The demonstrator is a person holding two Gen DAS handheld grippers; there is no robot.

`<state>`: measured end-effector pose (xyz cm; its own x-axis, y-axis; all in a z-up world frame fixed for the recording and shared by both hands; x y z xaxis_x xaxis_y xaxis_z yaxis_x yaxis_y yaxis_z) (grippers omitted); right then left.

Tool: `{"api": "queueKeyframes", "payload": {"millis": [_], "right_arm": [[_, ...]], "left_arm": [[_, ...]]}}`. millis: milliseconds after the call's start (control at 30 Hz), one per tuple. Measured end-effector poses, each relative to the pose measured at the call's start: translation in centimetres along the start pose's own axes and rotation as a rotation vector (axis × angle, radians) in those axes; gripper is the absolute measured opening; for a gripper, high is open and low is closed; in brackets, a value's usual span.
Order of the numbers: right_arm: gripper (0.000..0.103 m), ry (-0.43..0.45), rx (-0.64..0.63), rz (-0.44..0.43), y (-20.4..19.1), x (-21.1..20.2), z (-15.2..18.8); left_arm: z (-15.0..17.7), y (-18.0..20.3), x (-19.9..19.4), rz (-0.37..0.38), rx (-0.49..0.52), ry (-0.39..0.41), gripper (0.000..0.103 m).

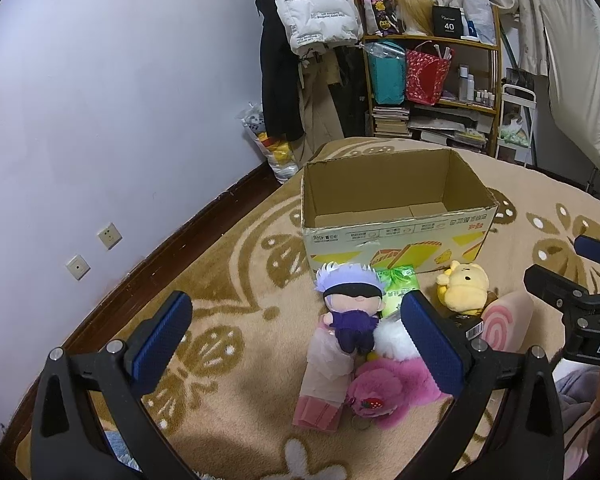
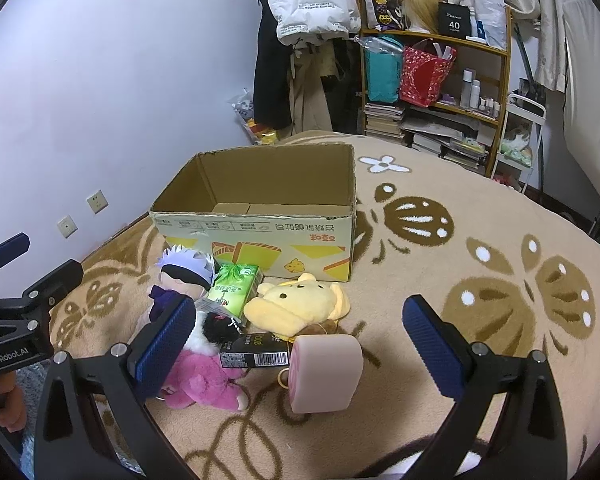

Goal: Organize soft objects

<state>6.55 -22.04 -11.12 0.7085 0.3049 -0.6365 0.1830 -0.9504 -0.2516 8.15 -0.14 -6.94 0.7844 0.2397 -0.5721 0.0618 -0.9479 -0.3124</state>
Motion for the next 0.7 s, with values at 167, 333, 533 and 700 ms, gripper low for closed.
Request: {"api": "queueKeyframes", "payload": {"millis": [167, 333, 533, 700], "right_arm": [[0.103, -0.001, 0.0, 0.0, -0.03, -0.02, -0.02], [0.103, -0.004, -0.003, -0.001, -0.1, 0.11, 0.11], [0.103, -0.006, -0.002, -0.001, -0.09, 0.13, 0.1], [0.103, -0.006, -0.003, -0.001, -0.09, 0.19, 0.16]], "left_arm": [[0.03, 0.04, 0.03, 0.001, 0.001, -0.001, 0.103], [0.13, 0.15, 0.09, -0.001, 0.011, -0.003, 0.103], [0.22, 0.16, 0.09, -0.001, 0.013, -0.004, 0.103], [0.27, 0.24, 0.02, -0.004, 0.016, -0.005, 0.103]]}}
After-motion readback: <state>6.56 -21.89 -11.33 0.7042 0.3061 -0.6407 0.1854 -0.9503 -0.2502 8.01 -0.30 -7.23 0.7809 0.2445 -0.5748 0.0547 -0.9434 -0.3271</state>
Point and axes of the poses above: each gripper's, at about its wrist camera, not at the fingertips, and x roughly the way its jaws point, y to its right, z to its underside, the point moved 10 cm from there along x, roughly the way its jaws point, and after that the axes turned 13 degrees about -z, right-handed, at the moved point
